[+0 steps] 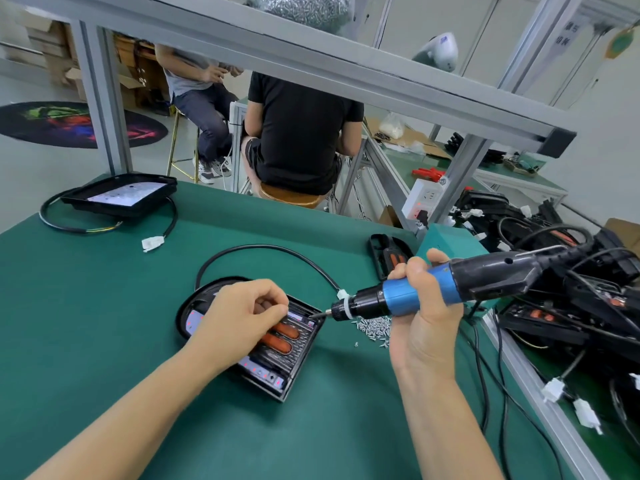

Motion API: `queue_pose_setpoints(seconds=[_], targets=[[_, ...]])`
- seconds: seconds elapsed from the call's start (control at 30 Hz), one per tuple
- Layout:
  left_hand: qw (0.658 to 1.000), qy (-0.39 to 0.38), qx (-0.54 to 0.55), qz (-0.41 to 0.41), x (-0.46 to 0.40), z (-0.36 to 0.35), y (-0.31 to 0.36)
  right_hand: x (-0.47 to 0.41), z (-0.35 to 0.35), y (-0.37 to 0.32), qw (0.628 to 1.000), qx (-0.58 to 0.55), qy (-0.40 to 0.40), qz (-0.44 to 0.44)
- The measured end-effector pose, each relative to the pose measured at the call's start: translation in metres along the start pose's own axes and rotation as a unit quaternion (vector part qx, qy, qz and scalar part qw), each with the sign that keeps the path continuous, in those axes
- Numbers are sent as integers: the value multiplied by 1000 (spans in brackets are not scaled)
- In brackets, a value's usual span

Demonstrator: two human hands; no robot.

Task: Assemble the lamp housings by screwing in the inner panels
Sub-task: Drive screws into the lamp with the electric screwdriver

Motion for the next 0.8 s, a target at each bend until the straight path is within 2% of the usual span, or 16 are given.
queue_pose_setpoints(seconds=[0.23, 0.7, 0.8], targets=[[1000, 3, 10, 5, 3, -3, -3, 1, -6, 3, 998, 16, -53, 8], [999, -23, 13, 22, -9, -3, -5, 1, -6, 4, 999, 33, -33, -9], [999, -29, -25, 24, -14, -3, -4, 2, -4, 3, 1000, 23, -17, -13]])
Point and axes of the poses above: each hand's wrist, its own x-axis away from the middle knuckle, its own z-axis out of the back of the hand, y = z × x, the point moved 1 cm from there along -x, towards the middle knuckle
